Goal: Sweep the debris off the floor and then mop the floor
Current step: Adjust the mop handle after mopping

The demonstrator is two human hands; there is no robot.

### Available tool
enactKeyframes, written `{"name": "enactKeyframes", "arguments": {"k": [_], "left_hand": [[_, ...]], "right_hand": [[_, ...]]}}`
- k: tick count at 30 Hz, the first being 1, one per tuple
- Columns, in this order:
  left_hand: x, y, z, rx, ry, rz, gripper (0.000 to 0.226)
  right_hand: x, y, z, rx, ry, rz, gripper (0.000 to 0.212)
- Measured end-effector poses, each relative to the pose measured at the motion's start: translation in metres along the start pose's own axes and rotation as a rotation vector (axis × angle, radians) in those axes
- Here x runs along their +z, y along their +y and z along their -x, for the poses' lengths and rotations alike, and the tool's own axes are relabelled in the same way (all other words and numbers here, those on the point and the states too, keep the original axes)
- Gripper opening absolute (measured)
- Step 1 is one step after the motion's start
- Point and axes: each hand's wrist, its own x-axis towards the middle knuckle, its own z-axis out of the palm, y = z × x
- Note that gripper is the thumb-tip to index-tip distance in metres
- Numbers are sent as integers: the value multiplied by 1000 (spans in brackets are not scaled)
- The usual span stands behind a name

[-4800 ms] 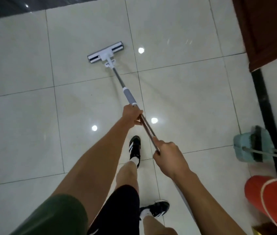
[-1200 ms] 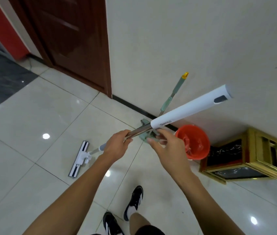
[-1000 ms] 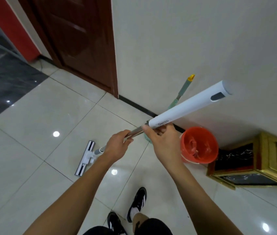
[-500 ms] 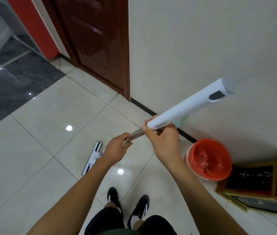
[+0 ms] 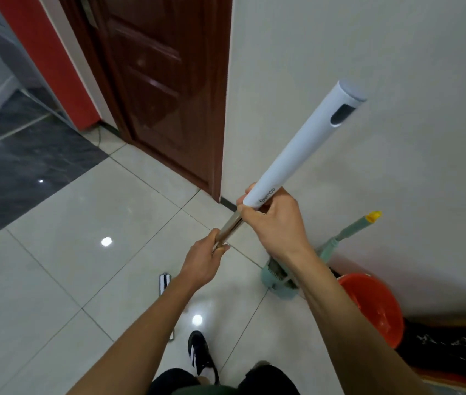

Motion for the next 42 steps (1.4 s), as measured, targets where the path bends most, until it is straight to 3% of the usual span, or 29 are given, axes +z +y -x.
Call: {"name": "enactKeyframes", "arguments": {"k": [8, 18, 25, 31, 34, 38, 42], "left_hand": [[-14, 0, -73, 7, 4, 61, 12], [7, 57, -196, 44, -43, 113, 21], [24, 103, -274, 58, -111, 50, 20], [21, 130, -323, 185, -254, -147, 18], [24, 148, -335, 176, -217, -172, 19], [33, 165, -354, 138, -149, -179, 24], [41, 171, -372, 147, -145, -154, 26]], "right_hand": [[1, -17, -79, 8, -7, 37, 20], [-65, -16, -191, -7, -44, 20, 18], [-123, -14, -260, -69, -85, 49, 14], [-162, -17, -298, -143, -156, 63, 14], [-167, -13, -310, -156, -104, -13, 19], [-156, -2, -317, -164, 108, -221, 29], [-147, 0, -326, -195, 236, -275, 25]]}}
